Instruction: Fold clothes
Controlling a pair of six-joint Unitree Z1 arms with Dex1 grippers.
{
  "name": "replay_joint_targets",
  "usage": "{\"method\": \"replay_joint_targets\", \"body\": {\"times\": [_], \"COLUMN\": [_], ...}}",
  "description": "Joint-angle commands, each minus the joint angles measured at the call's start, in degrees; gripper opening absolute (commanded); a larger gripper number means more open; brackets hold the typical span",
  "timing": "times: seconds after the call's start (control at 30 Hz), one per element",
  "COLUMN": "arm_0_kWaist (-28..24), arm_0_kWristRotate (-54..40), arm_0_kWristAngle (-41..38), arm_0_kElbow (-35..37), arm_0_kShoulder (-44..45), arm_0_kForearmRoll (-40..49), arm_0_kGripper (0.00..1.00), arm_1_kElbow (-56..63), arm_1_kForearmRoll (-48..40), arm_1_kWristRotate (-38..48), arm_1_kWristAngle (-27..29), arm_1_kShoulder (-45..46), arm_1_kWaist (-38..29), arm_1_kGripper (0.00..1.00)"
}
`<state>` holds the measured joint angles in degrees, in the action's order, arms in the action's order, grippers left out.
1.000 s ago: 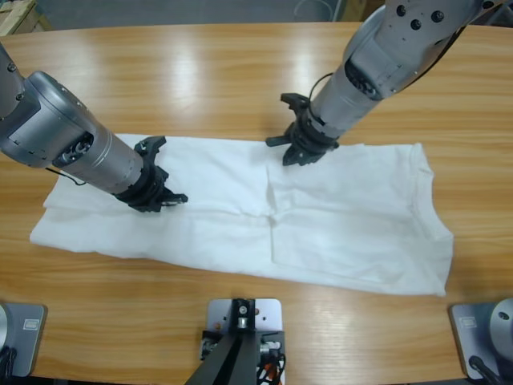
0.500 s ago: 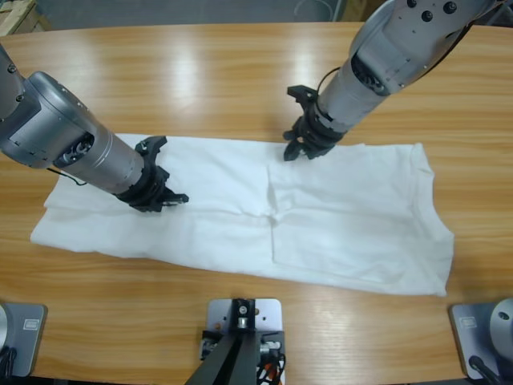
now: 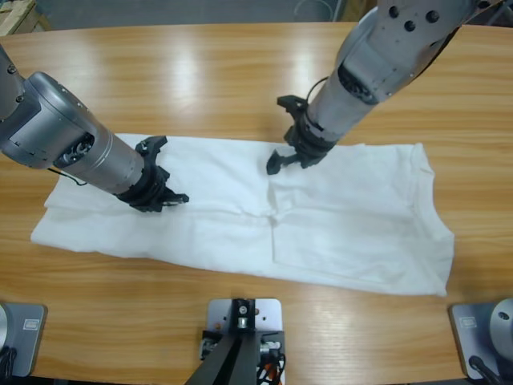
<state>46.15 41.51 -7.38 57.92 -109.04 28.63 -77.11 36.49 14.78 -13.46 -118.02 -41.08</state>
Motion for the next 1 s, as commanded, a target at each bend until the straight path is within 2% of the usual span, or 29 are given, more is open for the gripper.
{"method": "replay_joint_targets", "body": {"times": [0.03, 0.1, 0.23, 0.3, 0.33, 0.47, 0.6, 0.7, 0.73, 0.8, 0.87, 0.9, 1.0], "arm_0_kWaist": [0.7, 0.7, 0.7, 0.7, 0.7, 0.7, 0.7, 0.7, 0.7, 0.7, 0.7, 0.7, 0.7], "arm_0_kWristRotate": [0.1, 0.1, 0.1, 0.1, 0.1, 0.1, 0.1, 0.0, 0.0, 0.0, -0.1, -0.2, -0.4], "arm_0_kWristAngle": [-0.9, -0.9, -0.9, -0.9, -0.9, -0.9, -0.8, -0.9, -0.9, -0.9, -0.9, -0.9, -0.9], "arm_0_kElbow": [-3.3, -3.3, -3.4, -3.4, -3.4, -3.2, -3.4, -3.6, -3.6, -3.5, -3.5, -3.5, -3.4], "arm_0_kShoulder": [-4.7, -4.7, -4.7, -4.7, -4.7, -4.8, -4.8, -4.7, -4.7, -4.8, -4.9, -4.9, -5.0], "arm_0_kForearmRoll": [-0.9, -0.9, -0.9, -0.9, -0.9, -1.1, -1.1, -1.1, -1.1, -1.1, -1.2, -1.3, -1.3], "arm_0_kGripper": [0.000, 0.000, 0.000, 0.000, 0.000, 0.000, 0.000, 0.000, 0.000, 0.000, 0.000, 0.000, 0.000], "arm_1_kElbow": [0.2, 0.2, 0.3, 0.4, 0.5, 0.5, 0.4, 0.2, 0.2, 0.0, -0.2, -0.2, -0.2], "arm_1_kForearmRoll": [0.6, 0.7, 0.8, 0.8, 0.8, 1.3, 2.8, 3.2, 3.2, 3.2, 3.2, 3.2, 4.0], "arm_1_kWristRotate": [-0.7, -0.7, -0.7, -0.7, -0.7, -0.7, -0.7, -1.2, -1.2, -1.2, -1.2, -1.2, -1.2], "arm_1_kWristAngle": [0.3, 0.4, 0.8, 1.4, 2.0, 4.9, 10.2, 11.4, 12.1, 13.6, 14.0, 14.0, 12.9], "arm_1_kShoulder": [-4.6, -4.8, -4.9, -4.7, -4.4, -3.0, -2.4, -2.0, -1.5, -0.9, -0.1, 0.4, 2.9], "arm_1_kWaist": [-0.7, -0.7, -0.7, -0.7, -0.7, -0.7, -0.6, 0.7, 0.7, 0.7, 0.8, 0.8, 0.8], "arm_1_kGripper": [0.371, 0.317, 0.308, 0.230, 0.223, 0.227, 0.227, 0.233, 0.281, 0.515, 0.872, 0.979, 1.000]}}
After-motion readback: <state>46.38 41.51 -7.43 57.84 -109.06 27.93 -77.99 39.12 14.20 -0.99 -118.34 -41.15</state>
